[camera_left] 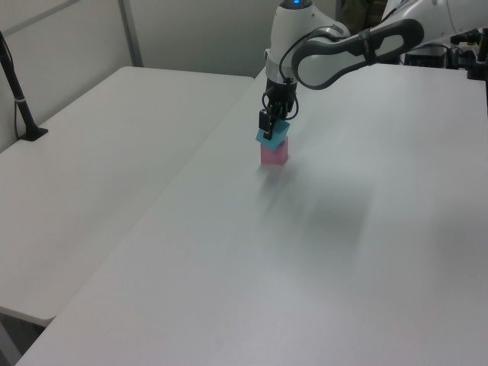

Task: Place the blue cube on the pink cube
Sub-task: 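Set the light-blue cube onto the pink cube and open the gripper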

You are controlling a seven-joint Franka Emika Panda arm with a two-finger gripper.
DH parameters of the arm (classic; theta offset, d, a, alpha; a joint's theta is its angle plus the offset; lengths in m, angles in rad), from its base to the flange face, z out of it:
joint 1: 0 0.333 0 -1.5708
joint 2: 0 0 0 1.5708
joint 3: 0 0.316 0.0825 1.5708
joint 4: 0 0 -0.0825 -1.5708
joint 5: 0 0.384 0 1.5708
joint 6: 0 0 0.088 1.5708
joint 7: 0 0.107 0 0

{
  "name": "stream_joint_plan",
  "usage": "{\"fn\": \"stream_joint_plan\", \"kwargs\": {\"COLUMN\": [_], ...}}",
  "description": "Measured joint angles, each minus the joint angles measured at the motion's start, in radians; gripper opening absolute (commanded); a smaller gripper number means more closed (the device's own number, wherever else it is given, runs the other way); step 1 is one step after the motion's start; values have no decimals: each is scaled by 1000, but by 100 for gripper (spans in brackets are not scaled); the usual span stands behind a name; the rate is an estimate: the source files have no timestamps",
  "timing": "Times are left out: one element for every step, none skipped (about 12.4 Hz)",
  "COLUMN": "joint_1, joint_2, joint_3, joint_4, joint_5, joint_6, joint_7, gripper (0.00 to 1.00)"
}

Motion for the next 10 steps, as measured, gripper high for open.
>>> {"fn": "stream_joint_plan", "kwargs": {"joint_1": [-1,-4,-8,-12,-18,-24,-30,-37,-42,-44], "joint_2": [0,0,0,0,0,0,-1,-3,-6,-6], "joint_3": [-1,-2,-2,-4,-5,-5,-6,-6,-6,-5], "joint_4": [0,1,2,3,6,8,11,14,19,19], "joint_5": [0,0,0,0,0,0,0,0,0,0], "joint_6": [0,0,0,0,-7,-12,-16,-28,-53,-60], "joint_7": [0,0,0,0,0,-2,-5,-14,-32,-45], "gripper": [52,50,49,49,48,48,48,48,48,48]}}
